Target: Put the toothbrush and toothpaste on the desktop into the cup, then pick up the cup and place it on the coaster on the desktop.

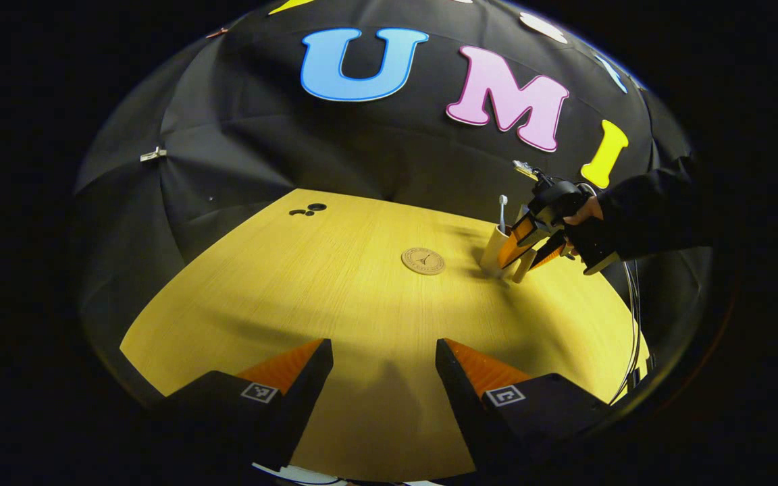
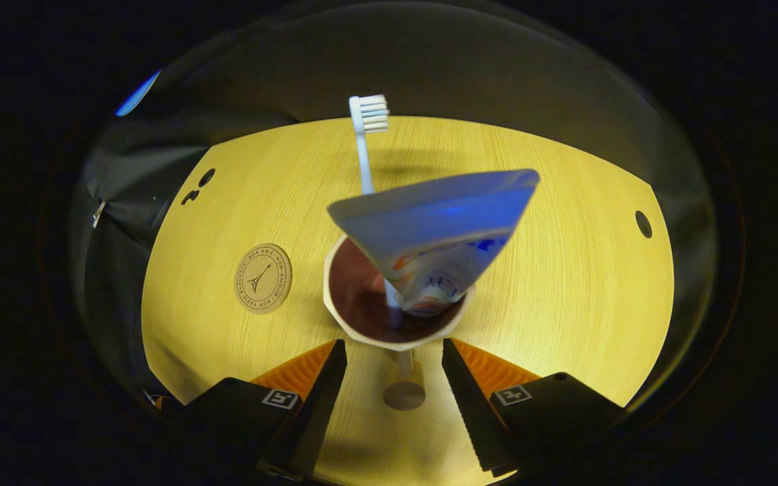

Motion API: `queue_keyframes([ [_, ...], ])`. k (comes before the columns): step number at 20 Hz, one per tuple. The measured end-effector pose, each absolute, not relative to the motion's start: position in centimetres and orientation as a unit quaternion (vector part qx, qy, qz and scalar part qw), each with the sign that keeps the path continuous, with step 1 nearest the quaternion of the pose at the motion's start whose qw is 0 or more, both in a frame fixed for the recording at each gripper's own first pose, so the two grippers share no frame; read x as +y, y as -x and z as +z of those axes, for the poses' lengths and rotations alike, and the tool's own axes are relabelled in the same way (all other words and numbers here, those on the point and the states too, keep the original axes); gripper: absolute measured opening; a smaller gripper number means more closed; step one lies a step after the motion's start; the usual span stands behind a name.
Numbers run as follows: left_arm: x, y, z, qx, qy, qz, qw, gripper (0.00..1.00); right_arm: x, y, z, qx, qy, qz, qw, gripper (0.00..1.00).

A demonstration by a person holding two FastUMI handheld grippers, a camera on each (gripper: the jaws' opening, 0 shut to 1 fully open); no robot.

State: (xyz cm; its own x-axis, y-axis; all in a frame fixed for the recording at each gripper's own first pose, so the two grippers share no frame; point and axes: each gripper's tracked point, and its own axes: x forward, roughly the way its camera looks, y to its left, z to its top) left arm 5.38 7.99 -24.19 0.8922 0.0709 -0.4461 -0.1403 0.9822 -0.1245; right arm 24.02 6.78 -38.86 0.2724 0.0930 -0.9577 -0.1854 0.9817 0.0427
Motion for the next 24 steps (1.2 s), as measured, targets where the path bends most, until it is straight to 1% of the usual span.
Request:
queue_keyframes([
  [2, 8.6, -4.9, -24.4, 0.231, 0.083, 0.059, 0.968, 0.96, 7.2, -24.1, -39.5, 0.605, 0.042, 0.081, 0.791, 0.84],
  [3, 8.9, -4.8, -24.6, 0.233, 0.084, 0.060, 0.967, 0.95, 7.2, -24.1, -39.8, 0.611, 0.046, 0.080, 0.787, 0.73],
  [4, 9.0, -4.6, -24.9, 0.236, 0.085, 0.062, 0.966, 0.96, 7.0, -23.9, -40.2, 0.617, 0.053, 0.080, 0.781, 0.70],
  [6, 9.3, -4.1, -25.1, 0.240, 0.083, 0.064, 0.965, 0.96, 6.7, -24.0, -40.7, 0.621, 0.064, 0.075, 0.778, 0.68],
  [7, 9.3, -3.9, -25.3, 0.243, 0.083, 0.064, 0.964, 0.96, 6.5, -23.9, -40.8, 0.621, 0.068, 0.071, 0.777, 0.54],
  [8, 9.3, -3.8, -25.6, 0.247, 0.083, 0.065, 0.963, 0.96, 6.2, -24.0, -40.8, 0.620, 0.072, 0.065, 0.779, 0.54],
  [9, 9.3, -3.7, -25.7, 0.252, 0.083, 0.065, 0.962, 0.96, 6.1, -24.1, -40.8, 0.619, 0.073, 0.060, 0.780, 0.39],
  [10, 9.1, -3.7, -26.0, 0.255, 0.083, 0.063, 0.961, 0.96, 6.2, -24.0, -40.5, 0.621, 0.073, 0.060, 0.778, 0.31],
  [11, 9.0, -3.6, -26.0, 0.256, 0.081, 0.062, 0.961, 0.96, 6.1, -23.9, -40.8, 0.624, 0.074, 0.058, 0.776, 0.29],
  [12, 8.7, -3.5, -26.0, 0.257, 0.079, 0.059, 0.961, 0.96, 6.2, -23.6, -40.8, 0.629, 0.071, 0.059, 0.772, 0.32],
  [13, 8.6, -3.6, -26.0, 0.258, 0.076, 0.058, 0.961, 0.95, 6.3, -23.6, -40.8, 0.626, 0.073, 0.062, 0.774, 0.32],
  [14, 8.4, -3.6, -26.0, 0.258, 0.074, 0.056, 0.962, 0.95, 6.3, -23.6, -40.8, 0.627, 0.076, 0.064, 0.773, 0.28],
  [15, 8.3, -3.6, -25.9, 0.259, 0.072, 0.054, 0.962, 0.95, 6.3, -23.6, -40.9, 0.625, 0.077, 0.065, 0.774, 0.30],
  [16, 8.2, -3.7, -26.0, 0.259, 0.072, 0.052, 0.962, 0.96, 6.3, -23.6, -40.9, 0.624, 0.078, 0.064, 0.775, 0.31],
  [20, 8.2, -3.6, -26.0, 0.264, 0.069, 0.050, 0.961, 0.96, 6.7, -23.4, -40.3, 0.625, 0.082, 0.069, 0.773, 0.30],
  [24, 8.5, -3.3, -26.3, 0.266, 0.061, 0.052, 0.961, 0.95, 8.9, -23.3, -39.6, 0.611, 0.102, 0.096, 0.779, 0.30],
])
